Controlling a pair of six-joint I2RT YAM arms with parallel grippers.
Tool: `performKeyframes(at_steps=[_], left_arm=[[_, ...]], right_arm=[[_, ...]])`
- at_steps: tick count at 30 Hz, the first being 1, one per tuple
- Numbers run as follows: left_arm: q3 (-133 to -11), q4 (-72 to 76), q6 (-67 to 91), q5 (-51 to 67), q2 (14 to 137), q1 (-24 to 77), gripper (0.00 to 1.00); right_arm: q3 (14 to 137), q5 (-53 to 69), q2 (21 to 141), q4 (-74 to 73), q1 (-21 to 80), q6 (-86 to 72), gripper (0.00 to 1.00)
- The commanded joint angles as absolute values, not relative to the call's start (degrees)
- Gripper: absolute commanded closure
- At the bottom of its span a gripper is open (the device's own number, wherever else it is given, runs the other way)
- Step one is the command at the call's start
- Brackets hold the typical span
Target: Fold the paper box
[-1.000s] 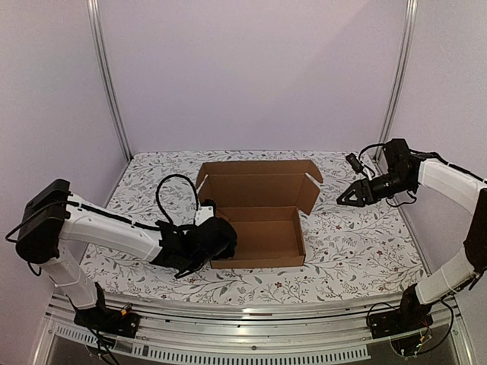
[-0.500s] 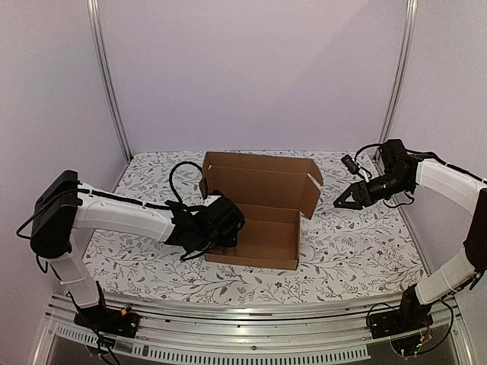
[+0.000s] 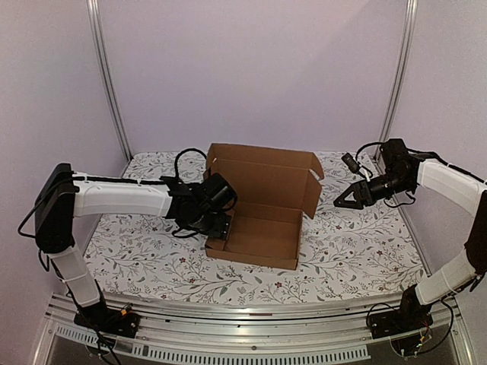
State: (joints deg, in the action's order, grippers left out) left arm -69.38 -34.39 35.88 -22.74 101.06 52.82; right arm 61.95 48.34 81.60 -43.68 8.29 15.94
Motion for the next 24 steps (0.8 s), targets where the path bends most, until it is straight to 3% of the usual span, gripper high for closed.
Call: performKeyframes(at_steps=[1, 6, 16, 24], left_arm=[[-68.67, -34.02, 33.5, -21.23, 102.99, 52.03, 0.21], [-67.54, -25.07, 31.71, -17.18, 106.87, 48.94, 0.3], [-70.4, -20.33, 28.39, -10.72, 112.32, 45.71, 0.76], [-68.29, -16.17, 25.89, -7.79, 108.2, 45.91, 0.94]], right_arm=[[61.7, 49.77, 81.06, -44.53, 8.54, 16.61, 0.37], [61.77, 50.36, 81.36, -45.15, 8.61, 17.32, 0.37], [61.91, 50.81, 81.64, -45.83, 8.61, 18.35, 0.38], [62.64, 51.11, 83.0, -46.18, 8.55, 18.28, 0.39]])
